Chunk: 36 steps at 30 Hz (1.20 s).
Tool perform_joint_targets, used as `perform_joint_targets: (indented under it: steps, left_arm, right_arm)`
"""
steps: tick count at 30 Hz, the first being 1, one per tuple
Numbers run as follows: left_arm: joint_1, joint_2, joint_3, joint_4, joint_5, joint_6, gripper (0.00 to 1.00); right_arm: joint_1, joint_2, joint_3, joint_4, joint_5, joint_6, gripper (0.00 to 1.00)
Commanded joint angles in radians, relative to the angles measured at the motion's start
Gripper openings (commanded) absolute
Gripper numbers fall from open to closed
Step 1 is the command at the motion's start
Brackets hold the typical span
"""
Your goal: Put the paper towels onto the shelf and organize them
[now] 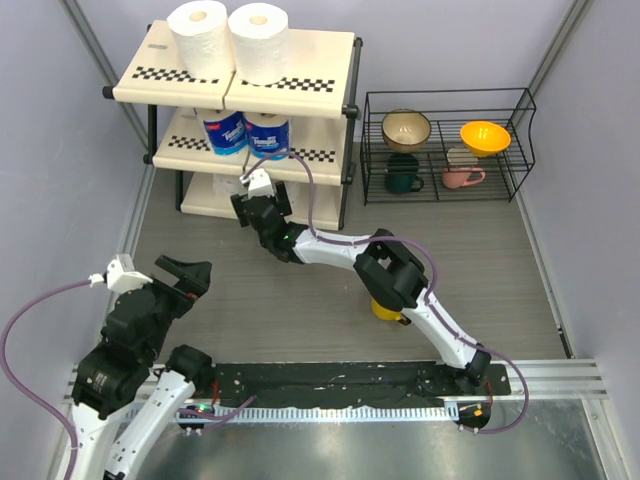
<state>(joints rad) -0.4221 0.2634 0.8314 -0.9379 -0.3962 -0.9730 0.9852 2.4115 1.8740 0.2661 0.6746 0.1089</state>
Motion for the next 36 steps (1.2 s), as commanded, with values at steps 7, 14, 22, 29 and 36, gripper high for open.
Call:
perform_joint_targets:
  steps: [7,14,22,29,36]
  left_arm:
    - [0.005,0.007,-0.008,0.008,-0.013,-0.009,1.00]
    - [0.006,0.010,-0.021,0.031,-0.016,-0.001,1.00]
    - [0.005,0.033,-0.041,0.073,-0.033,0.014,1.00]
    - [0.005,0.056,-0.066,0.099,-0.044,0.023,1.00]
    - [0.006,0.071,-0.066,0.109,-0.062,0.039,1.00]
  right_arm:
    - [-0.011,-0.032,-0.008,0.055,-0.022,-0.031,0.92]
    - [0.023,-0.306,-0.283,0.104,-0.092,0.043,0.92]
    - [0.187,-0.793,-0.581,-0.057,0.146,0.055,0.93]
    - [0.190,-1.213,-0.788,-0.338,0.316,0.219,0.93]
    - [0.190,-1.492,-0.904,-0.635,0.414,0.362,0.93]
